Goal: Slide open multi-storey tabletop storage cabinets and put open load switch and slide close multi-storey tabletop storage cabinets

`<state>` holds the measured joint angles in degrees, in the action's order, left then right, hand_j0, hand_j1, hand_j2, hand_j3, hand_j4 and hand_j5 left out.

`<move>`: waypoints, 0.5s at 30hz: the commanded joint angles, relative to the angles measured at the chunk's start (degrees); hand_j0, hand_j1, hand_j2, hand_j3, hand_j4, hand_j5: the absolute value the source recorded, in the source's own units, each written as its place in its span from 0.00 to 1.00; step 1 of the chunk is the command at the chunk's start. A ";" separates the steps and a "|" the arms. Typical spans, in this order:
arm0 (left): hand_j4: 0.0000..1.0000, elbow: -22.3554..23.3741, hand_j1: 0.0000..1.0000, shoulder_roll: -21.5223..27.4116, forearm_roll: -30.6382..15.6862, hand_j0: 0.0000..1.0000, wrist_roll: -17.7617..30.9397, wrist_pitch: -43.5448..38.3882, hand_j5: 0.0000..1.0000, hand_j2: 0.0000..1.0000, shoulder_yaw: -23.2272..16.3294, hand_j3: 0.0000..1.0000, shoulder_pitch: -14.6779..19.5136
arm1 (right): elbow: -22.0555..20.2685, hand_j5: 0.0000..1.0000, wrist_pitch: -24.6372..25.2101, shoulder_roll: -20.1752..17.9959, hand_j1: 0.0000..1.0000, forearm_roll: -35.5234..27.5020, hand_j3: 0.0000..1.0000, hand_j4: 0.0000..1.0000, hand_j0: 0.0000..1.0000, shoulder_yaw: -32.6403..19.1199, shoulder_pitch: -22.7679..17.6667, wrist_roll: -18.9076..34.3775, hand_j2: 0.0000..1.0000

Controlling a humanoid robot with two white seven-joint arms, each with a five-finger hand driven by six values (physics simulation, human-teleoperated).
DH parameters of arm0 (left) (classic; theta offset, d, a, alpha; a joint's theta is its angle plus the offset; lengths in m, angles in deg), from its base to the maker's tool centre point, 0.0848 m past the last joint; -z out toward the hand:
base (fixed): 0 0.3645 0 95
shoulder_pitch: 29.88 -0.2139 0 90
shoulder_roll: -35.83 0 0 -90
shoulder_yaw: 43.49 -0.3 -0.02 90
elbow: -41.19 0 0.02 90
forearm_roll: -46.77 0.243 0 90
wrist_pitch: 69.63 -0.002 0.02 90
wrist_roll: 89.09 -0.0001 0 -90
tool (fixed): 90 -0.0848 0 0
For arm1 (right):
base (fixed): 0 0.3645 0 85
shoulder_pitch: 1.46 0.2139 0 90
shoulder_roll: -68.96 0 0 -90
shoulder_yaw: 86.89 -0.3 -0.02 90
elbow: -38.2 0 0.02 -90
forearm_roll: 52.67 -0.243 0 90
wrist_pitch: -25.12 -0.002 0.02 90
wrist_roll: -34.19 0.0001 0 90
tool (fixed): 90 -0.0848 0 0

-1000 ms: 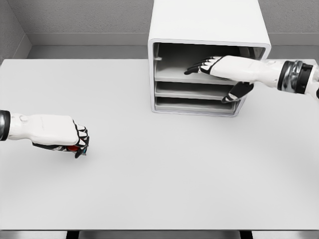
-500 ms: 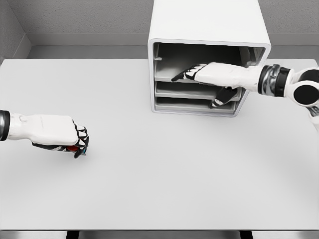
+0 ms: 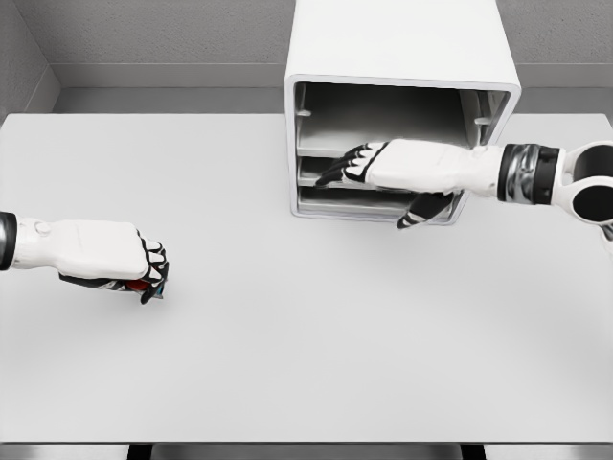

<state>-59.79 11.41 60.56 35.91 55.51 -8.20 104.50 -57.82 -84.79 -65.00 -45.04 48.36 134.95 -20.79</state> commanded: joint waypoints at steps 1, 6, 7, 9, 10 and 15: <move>0.39 -0.01 0.39 0.07 -0.34 0.39 0.00 -0.14 0.39 0.39 0.04 0.39 0.00 | 1.45 1.00 1.89 0.37 1.00 -0.25 1.00 1.00 1.00 -0.52 0.09 -0.02 1.00; 0.39 -0.01 0.39 0.07 -0.34 0.39 0.00 -0.14 0.39 0.39 0.04 0.39 0.00 | 6.99 1.00 9.98 4.15 1.00 1.42 1.00 1.00 1.00 -0.52 1.76 -0.02 1.00; 0.39 -0.01 0.39 0.07 -0.34 0.39 0.00 -0.14 0.39 0.39 0.04 0.39 0.00 | 8.39 1.00 9.98 5.20 1.00 2.12 1.00 1.00 1.00 0.00 2.11 -0.02 1.00; 0.39 -0.01 0.39 0.07 -0.34 0.39 0.00 -0.14 0.39 0.39 0.04 0.39 0.00 | 9.36 1.00 10.06 6.52 1.00 2.65 1.00 1.00 1.00 2.20 3.34 -0.02 1.00; 0.39 -0.01 0.39 0.07 -0.34 0.39 0.00 -0.14 0.39 0.39 0.04 0.39 0.00 | 9.45 1.00 10.41 6.61 1.00 2.65 1.00 1.00 1.00 2.55 3.43 -0.02 1.00; 0.39 -0.01 0.39 0.07 -0.34 0.39 0.00 -0.14 0.39 0.39 0.04 0.39 0.00 | 9.36 1.00 11.56 6.26 1.00 3.17 1.00 1.00 1.00 4.05 3.96 -0.02 1.00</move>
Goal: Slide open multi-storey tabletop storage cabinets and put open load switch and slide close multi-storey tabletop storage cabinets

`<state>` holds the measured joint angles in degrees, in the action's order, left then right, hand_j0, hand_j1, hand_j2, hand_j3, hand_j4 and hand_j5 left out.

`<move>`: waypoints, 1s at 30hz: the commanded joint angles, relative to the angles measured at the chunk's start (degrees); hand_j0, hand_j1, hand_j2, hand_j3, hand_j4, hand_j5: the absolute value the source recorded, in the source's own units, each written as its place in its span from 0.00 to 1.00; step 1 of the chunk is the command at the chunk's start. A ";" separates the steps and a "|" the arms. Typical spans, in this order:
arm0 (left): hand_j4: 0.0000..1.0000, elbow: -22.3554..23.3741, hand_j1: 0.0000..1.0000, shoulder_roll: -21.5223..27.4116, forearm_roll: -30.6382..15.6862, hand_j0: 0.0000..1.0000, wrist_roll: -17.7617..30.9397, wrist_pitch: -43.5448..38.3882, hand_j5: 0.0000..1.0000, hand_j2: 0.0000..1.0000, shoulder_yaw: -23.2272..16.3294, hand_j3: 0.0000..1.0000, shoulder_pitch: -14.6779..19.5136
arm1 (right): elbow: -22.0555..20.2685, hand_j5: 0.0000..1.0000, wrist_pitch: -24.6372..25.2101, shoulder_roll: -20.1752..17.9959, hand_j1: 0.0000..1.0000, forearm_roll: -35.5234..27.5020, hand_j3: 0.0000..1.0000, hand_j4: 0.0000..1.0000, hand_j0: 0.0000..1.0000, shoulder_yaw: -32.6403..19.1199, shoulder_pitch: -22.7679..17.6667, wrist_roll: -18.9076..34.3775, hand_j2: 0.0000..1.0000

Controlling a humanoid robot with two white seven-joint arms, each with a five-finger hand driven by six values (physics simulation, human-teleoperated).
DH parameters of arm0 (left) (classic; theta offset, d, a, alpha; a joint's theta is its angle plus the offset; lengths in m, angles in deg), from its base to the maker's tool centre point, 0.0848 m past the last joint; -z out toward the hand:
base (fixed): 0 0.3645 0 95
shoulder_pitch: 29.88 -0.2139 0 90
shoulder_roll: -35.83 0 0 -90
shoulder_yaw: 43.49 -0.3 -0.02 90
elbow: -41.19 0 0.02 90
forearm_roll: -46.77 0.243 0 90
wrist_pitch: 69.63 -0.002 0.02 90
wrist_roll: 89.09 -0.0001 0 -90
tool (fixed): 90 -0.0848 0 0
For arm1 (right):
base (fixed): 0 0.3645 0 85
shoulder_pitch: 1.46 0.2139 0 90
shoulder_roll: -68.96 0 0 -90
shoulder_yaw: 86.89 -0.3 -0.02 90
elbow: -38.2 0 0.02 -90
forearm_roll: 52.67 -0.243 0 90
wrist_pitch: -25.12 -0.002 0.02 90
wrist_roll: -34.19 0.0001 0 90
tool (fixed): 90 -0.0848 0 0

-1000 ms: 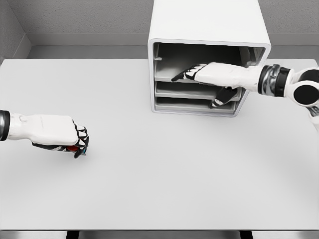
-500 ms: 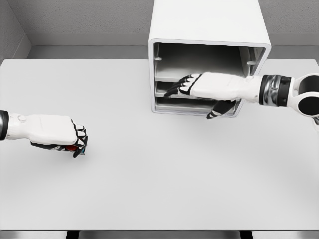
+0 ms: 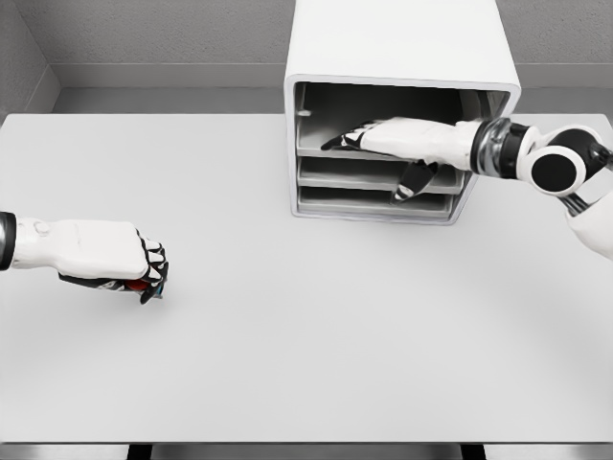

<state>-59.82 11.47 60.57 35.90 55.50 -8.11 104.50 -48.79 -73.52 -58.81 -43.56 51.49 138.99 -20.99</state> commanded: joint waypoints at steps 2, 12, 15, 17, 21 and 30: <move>0.39 0.02 0.39 0.01 -0.35 0.39 0.01 -0.13 0.39 0.39 -0.05 0.39 0.00 | -0.28 1.00 0.20 -0.11 1.00 1.78 1.00 1.00 1.00 1.36 0.00 0.18 1.00; 0.39 0.02 0.39 0.01 -0.35 0.39 0.01 -0.13 0.39 0.39 -0.05 0.39 0.00 | -5.91 1.00 -2.17 -3.45 1.00 2.13 1.00 1.00 1.00 1.54 -0.88 0.18 1.00; 0.39 0.02 0.39 0.10 -0.35 0.39 0.01 -0.13 0.39 0.39 -0.05 0.39 0.00 | -6.88 1.00 -2.34 -4.59 1.00 2.13 1.00 1.00 1.00 0.48 -1.23 0.18 1.00; 0.39 0.02 0.39 0.10 -0.35 0.39 0.01 -0.13 0.39 0.39 -0.05 0.39 0.00 | -6.96 1.00 -3.49 -4.68 1.00 2.13 1.00 1.00 1.00 0.04 -1.67 0.18 1.00; 0.39 0.02 0.39 0.54 -0.35 0.39 0.01 -0.13 0.39 0.39 0.04 0.39 0.09 | -7.67 1.00 -3.93 -5.03 1.00 2.05 1.00 1.00 1.00 0.13 -2.11 0.18 1.00; 0.39 0.02 0.39 0.80 -0.44 0.39 0.01 -0.13 0.39 0.39 0.04 0.39 0.09 | -10.04 1.00 -5.94 -7.58 1.00 1.96 1.00 1.00 1.00 -0.75 -3.87 0.18 1.00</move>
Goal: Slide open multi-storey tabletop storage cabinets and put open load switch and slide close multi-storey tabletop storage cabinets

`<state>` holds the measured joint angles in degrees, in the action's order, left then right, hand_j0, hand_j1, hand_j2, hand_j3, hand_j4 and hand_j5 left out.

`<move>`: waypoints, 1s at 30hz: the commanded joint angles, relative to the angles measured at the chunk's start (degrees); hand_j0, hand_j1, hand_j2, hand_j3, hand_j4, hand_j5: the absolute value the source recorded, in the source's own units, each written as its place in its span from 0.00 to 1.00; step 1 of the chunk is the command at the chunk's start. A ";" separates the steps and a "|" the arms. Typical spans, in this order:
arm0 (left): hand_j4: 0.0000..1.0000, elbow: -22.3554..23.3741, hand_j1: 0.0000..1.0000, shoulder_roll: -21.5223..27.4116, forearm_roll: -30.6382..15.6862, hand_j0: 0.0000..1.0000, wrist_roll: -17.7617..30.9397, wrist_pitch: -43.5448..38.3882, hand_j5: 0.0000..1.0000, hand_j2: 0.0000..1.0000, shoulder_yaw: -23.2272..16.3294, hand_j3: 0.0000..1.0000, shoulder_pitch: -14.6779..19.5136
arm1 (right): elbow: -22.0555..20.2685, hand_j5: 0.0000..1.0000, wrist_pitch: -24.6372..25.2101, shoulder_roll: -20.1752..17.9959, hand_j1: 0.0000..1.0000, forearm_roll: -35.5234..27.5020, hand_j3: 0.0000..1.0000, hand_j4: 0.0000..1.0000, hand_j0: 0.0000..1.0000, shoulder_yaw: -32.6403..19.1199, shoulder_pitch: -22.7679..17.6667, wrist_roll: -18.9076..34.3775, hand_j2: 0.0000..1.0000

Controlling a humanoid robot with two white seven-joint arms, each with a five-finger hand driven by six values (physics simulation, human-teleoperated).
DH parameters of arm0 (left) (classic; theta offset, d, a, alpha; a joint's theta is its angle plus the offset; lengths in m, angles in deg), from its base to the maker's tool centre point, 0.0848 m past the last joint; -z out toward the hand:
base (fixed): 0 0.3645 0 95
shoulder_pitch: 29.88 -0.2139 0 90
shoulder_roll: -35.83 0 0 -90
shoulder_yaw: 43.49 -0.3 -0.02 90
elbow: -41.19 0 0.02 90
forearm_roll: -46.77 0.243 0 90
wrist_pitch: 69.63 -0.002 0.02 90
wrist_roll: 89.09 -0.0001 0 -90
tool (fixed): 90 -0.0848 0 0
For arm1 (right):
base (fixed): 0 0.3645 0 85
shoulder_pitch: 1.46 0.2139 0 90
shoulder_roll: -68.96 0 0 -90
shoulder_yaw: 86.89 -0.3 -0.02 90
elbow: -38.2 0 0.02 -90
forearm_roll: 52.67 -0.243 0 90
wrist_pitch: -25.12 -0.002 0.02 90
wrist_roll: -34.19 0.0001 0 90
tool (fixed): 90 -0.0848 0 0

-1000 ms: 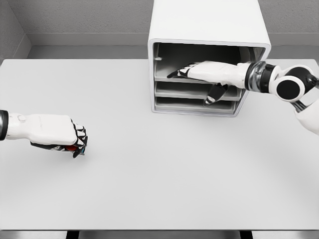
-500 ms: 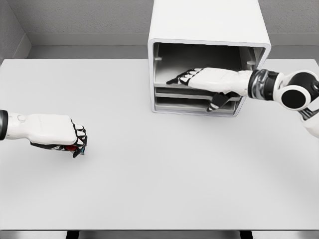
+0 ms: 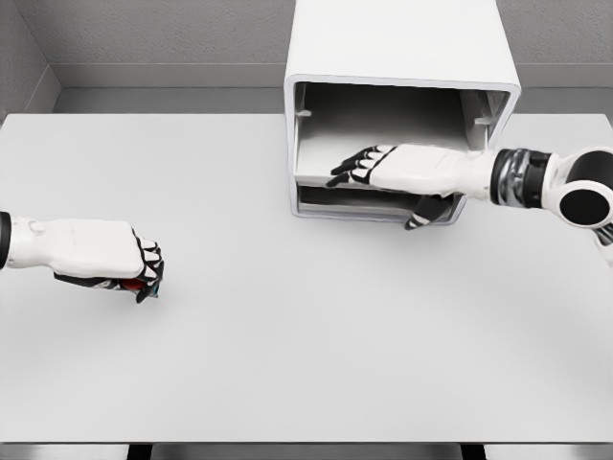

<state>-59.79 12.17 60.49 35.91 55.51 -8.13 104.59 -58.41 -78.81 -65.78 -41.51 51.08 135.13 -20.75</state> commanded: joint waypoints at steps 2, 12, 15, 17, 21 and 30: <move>0.39 0.00 0.39 0.10 -0.35 0.39 0.00 -0.15 0.39 0.39 0.06 0.39 0.00 | -0.77 1.00 -1.62 -1.05 1.00 -0.09 1.00 1.00 1.00 -1.04 -0.44 -0.06 1.00; 0.39 0.00 0.39 0.10 -0.35 0.39 0.00 -0.15 0.39 0.39 0.06 0.39 0.00 | -2.70 1.00 -7.16 -2.46 1.00 -0.17 1.00 1.00 1.00 -2.54 -2.46 -0.06 1.00; 0.39 0.00 0.39 0.19 -0.35 0.39 0.00 -0.15 0.39 0.39 0.14 0.39 0.00 | -3.32 1.00 -7.95 -2.54 1.00 -0.17 1.00 1.00 1.00 -2.62 -3.16 -0.06 1.00; 0.39 0.00 0.39 0.19 -0.35 0.39 0.00 -0.15 0.39 0.39 0.14 0.39 0.00 | -3.50 1.00 -8.30 -2.63 1.00 -0.17 1.00 1.00 1.00 -2.62 -3.60 -0.06 1.00; 0.39 0.00 0.39 0.19 -0.70 0.39 0.00 -0.15 0.39 0.39 0.23 0.39 0.00 | -3.93 1.00 -10.67 -3.51 1.00 -0.17 1.00 1.00 1.00 -2.71 -3.69 -0.06 1.00; 0.39 0.00 0.39 0.10 -4.22 0.39 0.00 -0.15 0.39 0.39 0.32 0.39 2.28 | -4.02 1.00 -13.66 -4.57 1.00 -0.53 1.00 1.00 1.00 -4.73 -5.01 -0.06 1.00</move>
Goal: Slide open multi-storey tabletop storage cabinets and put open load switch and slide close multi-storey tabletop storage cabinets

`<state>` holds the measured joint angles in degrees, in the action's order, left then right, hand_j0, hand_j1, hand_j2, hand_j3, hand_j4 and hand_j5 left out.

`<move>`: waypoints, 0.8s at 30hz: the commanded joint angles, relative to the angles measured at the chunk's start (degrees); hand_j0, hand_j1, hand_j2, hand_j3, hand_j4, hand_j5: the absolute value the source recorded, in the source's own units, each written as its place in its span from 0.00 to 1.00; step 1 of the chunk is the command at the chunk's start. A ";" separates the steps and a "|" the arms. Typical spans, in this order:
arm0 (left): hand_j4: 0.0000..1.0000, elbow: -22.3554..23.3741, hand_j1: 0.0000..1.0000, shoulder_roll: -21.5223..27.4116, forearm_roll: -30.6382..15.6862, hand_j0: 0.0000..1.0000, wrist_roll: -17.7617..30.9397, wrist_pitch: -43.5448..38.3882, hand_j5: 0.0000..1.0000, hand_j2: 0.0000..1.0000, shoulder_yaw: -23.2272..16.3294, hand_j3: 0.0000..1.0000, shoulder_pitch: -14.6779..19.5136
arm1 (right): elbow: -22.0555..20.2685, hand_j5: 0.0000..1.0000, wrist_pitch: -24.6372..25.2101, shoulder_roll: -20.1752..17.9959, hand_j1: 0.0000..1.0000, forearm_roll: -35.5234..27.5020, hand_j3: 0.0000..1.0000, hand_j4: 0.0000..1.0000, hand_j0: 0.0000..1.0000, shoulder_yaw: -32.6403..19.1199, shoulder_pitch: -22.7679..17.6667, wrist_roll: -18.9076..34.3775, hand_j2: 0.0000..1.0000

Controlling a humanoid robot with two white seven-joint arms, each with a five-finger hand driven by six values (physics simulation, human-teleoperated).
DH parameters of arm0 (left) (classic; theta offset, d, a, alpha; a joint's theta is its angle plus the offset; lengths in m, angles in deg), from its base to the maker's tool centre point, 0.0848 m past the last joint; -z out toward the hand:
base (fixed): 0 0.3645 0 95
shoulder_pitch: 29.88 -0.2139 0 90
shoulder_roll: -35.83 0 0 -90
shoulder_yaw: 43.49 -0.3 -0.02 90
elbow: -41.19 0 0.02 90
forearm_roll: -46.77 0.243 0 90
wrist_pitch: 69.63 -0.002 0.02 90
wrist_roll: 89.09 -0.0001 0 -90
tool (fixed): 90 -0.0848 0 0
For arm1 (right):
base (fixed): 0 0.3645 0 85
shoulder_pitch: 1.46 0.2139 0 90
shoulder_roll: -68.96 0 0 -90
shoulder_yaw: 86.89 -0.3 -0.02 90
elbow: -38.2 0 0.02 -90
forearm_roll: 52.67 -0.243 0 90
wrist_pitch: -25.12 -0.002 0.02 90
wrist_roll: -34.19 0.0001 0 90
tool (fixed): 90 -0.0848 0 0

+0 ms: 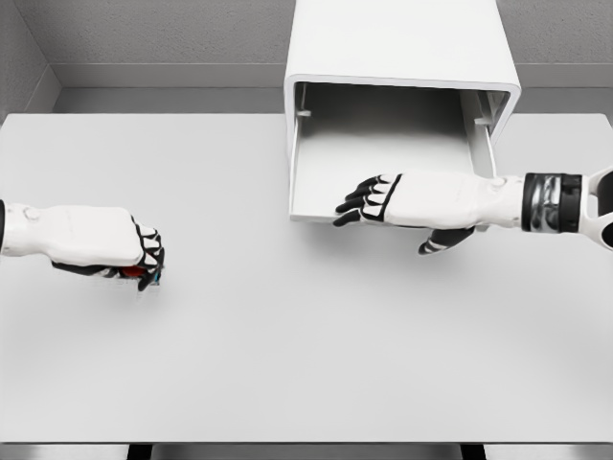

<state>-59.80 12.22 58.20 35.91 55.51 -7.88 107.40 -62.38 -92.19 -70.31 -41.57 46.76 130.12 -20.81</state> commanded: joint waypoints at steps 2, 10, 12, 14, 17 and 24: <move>0.39 0.00 0.39 -0.21 -2.37 0.39 0.00 -0.14 0.39 0.39 0.15 0.39 1.23 | -0.05 1.00 -1.34 -0.30 1.00 -1.34 1.00 1.00 1.00 -1.73 0.00 -0.01 1.00; 0.39 0.00 0.39 -0.56 -7.38 0.39 0.00 -0.14 0.39 0.39 0.42 0.39 7.38 | -0.05 1.00 -7.69 -4.25 1.00 -5.56 1.00 1.00 1.00 -8.93 -4.74 -0.01 1.00; 0.39 0.09 0.39 -0.56 -8.96 0.39 0.00 -0.14 0.39 0.39 0.42 0.39 8.26 | -0.05 1.00 -7.69 -4.52 1.00 -5.82 1.00 1.00 1.00 -9.99 -5.27 -0.01 1.00; 0.39 0.09 0.39 -0.74 -10.89 0.39 0.00 -0.14 0.39 0.39 0.42 0.39 9.31 | -0.05 1.00 -7.69 -5.57 1.00 -6.09 1.00 1.00 1.00 -14.11 -7.99 -0.01 1.00; 0.39 0.53 0.39 -3.63 -11.16 0.39 0.00 -0.14 0.39 0.39 0.42 0.39 10.37 | -0.05 1.00 -7.69 -10.40 1.00 -10.22 1.00 1.00 1.00 -23.52 -14.06 -0.01 1.00; 0.39 4.92 0.39 -12.51 -10.72 0.39 0.00 -0.14 0.39 0.39 0.24 0.39 12.83 | -0.05 1.00 -7.69 -15.33 1.00 -16.11 1.00 1.00 1.00 -41.36 -25.49 -0.01 1.00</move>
<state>-55.79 2.34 47.83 35.95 55.57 -7.67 120.41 -62.45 -100.11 -84.19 -55.60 11.22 103.41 -20.78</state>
